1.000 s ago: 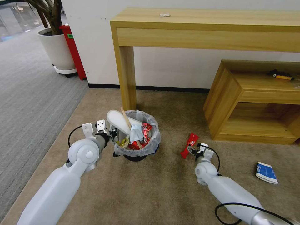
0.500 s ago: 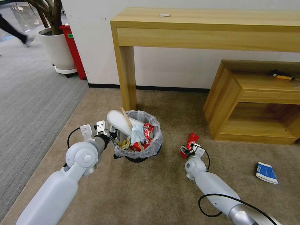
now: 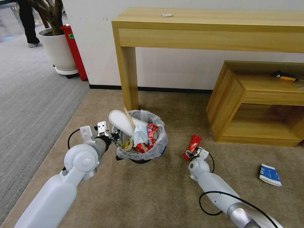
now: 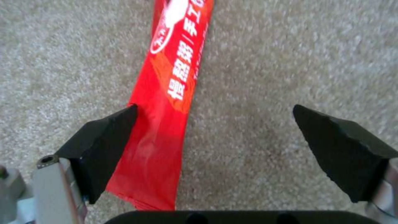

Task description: Pick up the trash bin and place the garbage on the floor into it.

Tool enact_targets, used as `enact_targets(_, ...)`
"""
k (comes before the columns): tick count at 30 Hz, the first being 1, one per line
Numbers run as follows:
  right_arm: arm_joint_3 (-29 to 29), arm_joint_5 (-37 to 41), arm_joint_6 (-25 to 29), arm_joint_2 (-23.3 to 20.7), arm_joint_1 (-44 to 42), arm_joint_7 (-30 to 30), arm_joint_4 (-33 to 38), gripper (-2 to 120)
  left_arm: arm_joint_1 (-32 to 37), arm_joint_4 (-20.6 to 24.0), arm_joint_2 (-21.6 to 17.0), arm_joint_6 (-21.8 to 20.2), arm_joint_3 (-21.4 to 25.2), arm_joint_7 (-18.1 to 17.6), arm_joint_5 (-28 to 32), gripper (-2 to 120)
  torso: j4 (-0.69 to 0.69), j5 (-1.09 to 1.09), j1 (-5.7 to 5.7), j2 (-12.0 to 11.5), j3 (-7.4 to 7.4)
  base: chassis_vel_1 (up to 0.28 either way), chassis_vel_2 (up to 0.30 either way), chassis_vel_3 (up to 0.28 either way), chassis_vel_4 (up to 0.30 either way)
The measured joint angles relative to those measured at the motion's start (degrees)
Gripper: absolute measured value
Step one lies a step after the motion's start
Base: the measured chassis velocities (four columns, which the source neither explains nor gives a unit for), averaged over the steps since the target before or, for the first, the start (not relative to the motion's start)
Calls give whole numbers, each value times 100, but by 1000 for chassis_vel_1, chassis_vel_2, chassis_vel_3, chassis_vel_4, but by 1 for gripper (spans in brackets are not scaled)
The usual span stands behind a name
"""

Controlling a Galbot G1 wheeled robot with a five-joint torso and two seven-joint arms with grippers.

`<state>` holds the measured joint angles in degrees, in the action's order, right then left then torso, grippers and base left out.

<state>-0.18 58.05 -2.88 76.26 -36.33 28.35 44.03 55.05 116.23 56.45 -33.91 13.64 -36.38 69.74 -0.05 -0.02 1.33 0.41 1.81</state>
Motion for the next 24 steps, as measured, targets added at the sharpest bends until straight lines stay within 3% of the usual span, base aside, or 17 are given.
enact_targets(19, -2, -297, 61, 294, 255, -165, -391, 97, 110, 218, -5, 0, 90, -1, 51, 0, 0, 0, 0, 0, 0, 0, 0, 0, 0)
enact_targets(24, 79, -361, -59, 338, 260, -69, -525, 92, 173, 326, -70, 2, 161, -36, 99, 0, 1, 1, 0, 0, 0, 0, 0, 0, 0)
